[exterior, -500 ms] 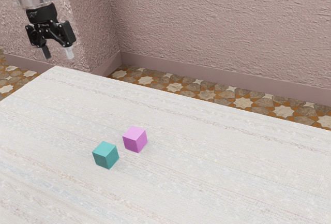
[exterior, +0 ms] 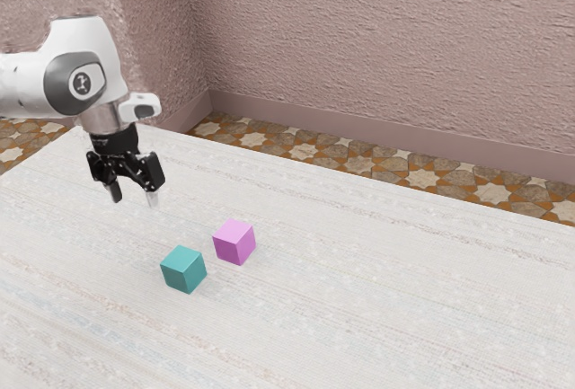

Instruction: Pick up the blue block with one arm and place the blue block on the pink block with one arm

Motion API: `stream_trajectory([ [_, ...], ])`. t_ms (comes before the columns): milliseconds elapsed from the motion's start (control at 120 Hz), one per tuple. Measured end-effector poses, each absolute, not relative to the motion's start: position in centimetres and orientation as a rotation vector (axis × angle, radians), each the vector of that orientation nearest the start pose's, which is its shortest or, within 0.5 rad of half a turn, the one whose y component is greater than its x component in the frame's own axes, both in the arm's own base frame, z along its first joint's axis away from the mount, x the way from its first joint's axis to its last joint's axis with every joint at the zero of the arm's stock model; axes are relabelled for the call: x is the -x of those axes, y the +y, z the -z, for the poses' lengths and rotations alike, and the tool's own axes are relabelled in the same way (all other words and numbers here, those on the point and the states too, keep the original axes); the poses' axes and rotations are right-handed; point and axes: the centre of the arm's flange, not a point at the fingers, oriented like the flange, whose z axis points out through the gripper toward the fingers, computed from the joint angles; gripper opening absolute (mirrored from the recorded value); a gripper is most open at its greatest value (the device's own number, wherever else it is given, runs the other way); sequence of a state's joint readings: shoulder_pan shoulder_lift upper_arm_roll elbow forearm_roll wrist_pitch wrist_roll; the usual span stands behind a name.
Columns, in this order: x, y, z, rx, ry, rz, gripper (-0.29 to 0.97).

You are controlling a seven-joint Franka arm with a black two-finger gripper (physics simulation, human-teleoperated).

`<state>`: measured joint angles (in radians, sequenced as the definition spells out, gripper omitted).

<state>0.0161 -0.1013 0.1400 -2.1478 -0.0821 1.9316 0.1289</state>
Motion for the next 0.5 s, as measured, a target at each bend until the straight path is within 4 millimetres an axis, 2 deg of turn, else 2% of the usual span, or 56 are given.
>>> stream_trajectory([
  [142, -49.8, 7.8, -39.2, 3.218, -0.096, -0.083, 0.64],
  [217, -50.1, 7.7, -38.2, 3.200, -0.070, -0.020, 0.63],
  [375, -51.2, 5.8, -35.6, 3.171, 0.038, 0.050, 0.62],
  [500, -49.5, 3.7, -34.3, 3.185, 0.086, 0.064, 0.61],
])
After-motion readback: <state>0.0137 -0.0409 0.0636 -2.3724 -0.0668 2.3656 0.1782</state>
